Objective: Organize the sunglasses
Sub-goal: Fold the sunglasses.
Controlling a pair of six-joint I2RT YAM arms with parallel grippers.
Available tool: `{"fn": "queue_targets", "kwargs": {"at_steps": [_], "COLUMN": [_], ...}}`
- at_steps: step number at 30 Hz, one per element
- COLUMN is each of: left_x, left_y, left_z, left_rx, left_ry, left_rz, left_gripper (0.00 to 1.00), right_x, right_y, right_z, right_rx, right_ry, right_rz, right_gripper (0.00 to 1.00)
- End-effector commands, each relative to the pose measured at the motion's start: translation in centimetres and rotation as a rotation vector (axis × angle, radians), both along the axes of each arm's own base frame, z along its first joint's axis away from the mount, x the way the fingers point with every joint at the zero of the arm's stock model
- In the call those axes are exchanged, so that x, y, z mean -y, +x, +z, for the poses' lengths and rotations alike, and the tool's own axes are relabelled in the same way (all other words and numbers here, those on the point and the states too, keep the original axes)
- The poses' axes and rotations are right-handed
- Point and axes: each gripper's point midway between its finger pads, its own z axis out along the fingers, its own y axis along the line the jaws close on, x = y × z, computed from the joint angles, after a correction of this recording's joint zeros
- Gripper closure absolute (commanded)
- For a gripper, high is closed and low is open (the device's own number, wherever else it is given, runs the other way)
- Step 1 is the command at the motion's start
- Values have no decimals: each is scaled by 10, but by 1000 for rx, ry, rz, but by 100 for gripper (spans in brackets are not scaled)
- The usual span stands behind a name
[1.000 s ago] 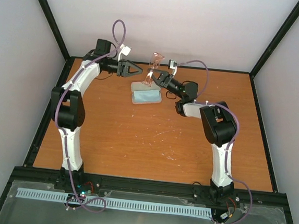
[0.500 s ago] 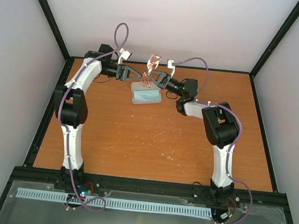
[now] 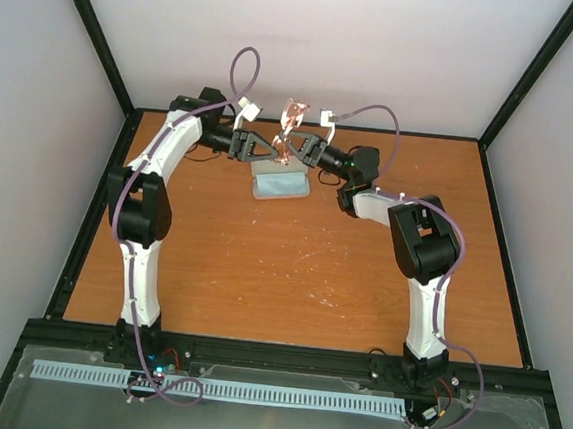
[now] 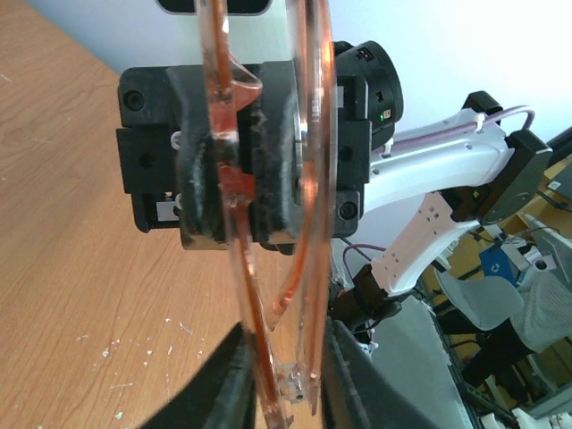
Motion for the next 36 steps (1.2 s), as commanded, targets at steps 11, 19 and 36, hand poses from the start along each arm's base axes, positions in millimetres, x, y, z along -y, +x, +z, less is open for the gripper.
{"fn": "queue_targets", "kwargs": {"at_steps": [11,19,36], "left_x": [3,-3,-6], "left_y": [-2,1,5], "left_z": [17,21,25], "left_rx": [83,94,120], "left_ry": [5,-16,-24], "left_rz": [-10,1,12], "left_gripper": [76,79,99], "right_x": [6,13,12], "right_y": [-6,-9,-12], "right_z": [11,13,13], "right_rx": [40,37,23], "right_ry": [20,39,50], "right_rz": [4,13,49], "right_gripper": [97,97,97]}}
